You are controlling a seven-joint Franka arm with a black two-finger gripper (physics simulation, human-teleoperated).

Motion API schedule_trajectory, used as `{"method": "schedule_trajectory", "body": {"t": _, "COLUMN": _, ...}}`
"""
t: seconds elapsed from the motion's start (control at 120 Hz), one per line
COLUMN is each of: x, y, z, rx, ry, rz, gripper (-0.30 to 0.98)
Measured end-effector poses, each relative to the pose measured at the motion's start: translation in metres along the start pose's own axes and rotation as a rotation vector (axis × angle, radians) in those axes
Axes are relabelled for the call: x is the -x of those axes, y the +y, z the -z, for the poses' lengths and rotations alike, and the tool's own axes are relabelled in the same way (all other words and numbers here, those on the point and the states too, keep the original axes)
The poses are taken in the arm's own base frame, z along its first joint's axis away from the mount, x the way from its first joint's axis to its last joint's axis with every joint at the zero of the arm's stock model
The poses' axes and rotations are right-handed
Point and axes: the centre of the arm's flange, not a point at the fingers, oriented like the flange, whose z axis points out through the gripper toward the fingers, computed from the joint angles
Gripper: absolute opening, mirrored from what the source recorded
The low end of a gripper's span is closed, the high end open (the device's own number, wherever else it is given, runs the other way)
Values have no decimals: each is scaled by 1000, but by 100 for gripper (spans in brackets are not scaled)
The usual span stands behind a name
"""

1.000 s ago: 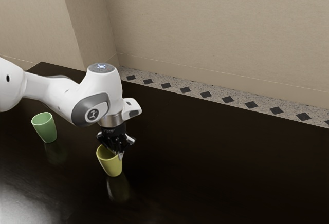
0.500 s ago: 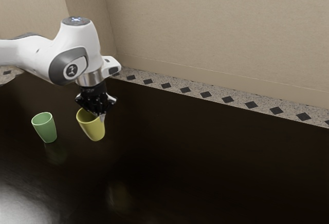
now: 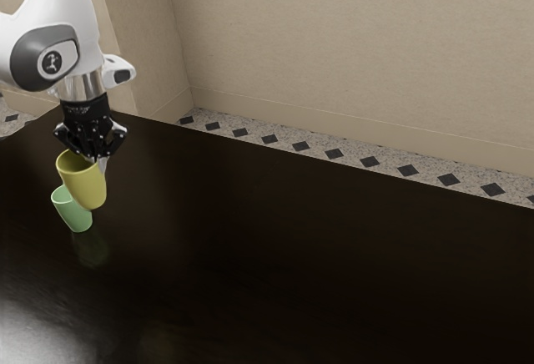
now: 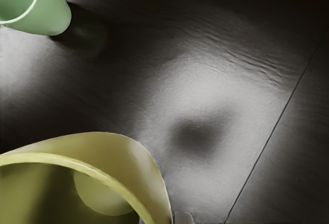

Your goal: Place the right cup onto the left cup

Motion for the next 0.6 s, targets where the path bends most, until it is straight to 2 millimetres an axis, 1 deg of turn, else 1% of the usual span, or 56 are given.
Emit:
{"method": "schedule_trajectory", "body": {"t": 0.133, "x": -6, "y": -25, "z": 5, "rx": -28, "ry": -4, "rz": 31, "gripper": -10}}
{"method": "schedule_trajectory", "body": {"t": 0.2, "x": -13, "y": -42, "z": 7, "rx": -40, "ry": -2, "rz": 52, "gripper": -10}}
{"method": "schedule_trajectory", "body": {"t": 0.233, "x": -17, "y": -47, "z": 8, "rx": -46, "ry": 2, "rz": 57, "gripper": -10}}
{"method": "schedule_trajectory", "body": {"t": 0.3, "x": -26, "y": -51, "z": 10, "rx": -60, "ry": 10, "rz": 56, "gripper": -10}}
{"method": "schedule_trajectory", "body": {"t": 0.383, "x": -38, "y": -51, "z": 11, "rx": -80, "ry": 20, "rz": 44, "gripper": -10}}
{"method": "schedule_trajectory", "body": {"t": 0.5, "x": -47, "y": -58, "z": 6, "rx": -92, "ry": 22, "rz": 38, "gripper": -10}}
{"method": "schedule_trajectory", "body": {"t": 0.6, "x": -63, "y": -66, "z": -2, "rx": -95, "ry": 21, "rz": 40, "gripper": -10}}
